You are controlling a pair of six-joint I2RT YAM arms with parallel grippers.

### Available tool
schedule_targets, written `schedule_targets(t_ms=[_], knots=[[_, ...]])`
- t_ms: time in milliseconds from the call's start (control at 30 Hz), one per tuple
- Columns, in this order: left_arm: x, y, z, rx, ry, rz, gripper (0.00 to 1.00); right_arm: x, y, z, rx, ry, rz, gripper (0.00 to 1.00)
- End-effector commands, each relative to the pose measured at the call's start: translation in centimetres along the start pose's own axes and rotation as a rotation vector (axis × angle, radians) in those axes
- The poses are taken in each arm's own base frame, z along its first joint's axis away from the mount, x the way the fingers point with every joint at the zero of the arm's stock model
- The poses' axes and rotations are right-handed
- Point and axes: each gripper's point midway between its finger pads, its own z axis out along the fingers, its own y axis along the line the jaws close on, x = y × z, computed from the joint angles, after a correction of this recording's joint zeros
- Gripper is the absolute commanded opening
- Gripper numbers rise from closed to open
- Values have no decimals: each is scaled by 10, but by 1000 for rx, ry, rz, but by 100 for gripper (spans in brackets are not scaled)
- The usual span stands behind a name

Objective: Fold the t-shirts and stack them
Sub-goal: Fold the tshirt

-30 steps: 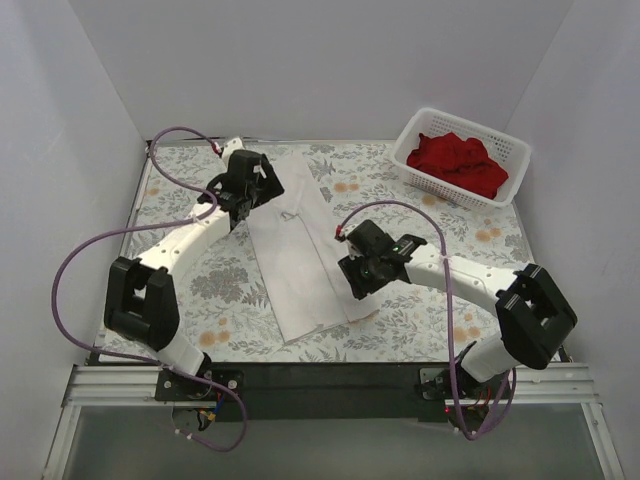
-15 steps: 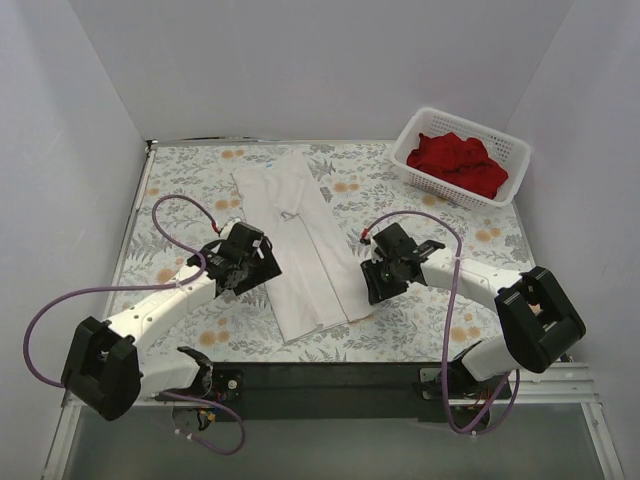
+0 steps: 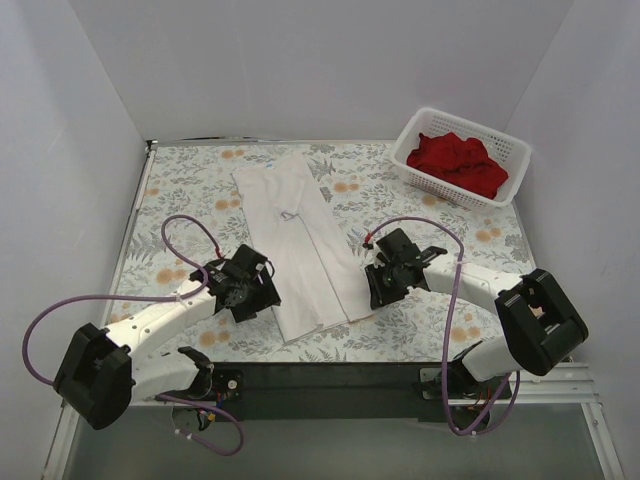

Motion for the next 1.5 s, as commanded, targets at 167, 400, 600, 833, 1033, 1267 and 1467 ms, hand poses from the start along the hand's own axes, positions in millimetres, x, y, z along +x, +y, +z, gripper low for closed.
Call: schedule_targets(t_ms=[167,400,600,833,1033,1267,1467], knots=[[25,2,4,-16,88,-4,62,26,0,5,-21,70,36,22],[38,3,10,-38,131,10,56,24,4,3,-38,63,38,1],[47,2,13,-43,166,29,50,24,8,4,-56,63,40,1],[62,0,14,-34,234,49,43,26,10,8,-68,68,41,1],[76,5,13,-38,283,57,40,25,13,9,-78,64,40,1],[83,12,12,-60,311,73,37,25,15,9,-81,62,39,1],[91,24,18,-105,341,88,27,26,19,9,-91,65,37,1]])
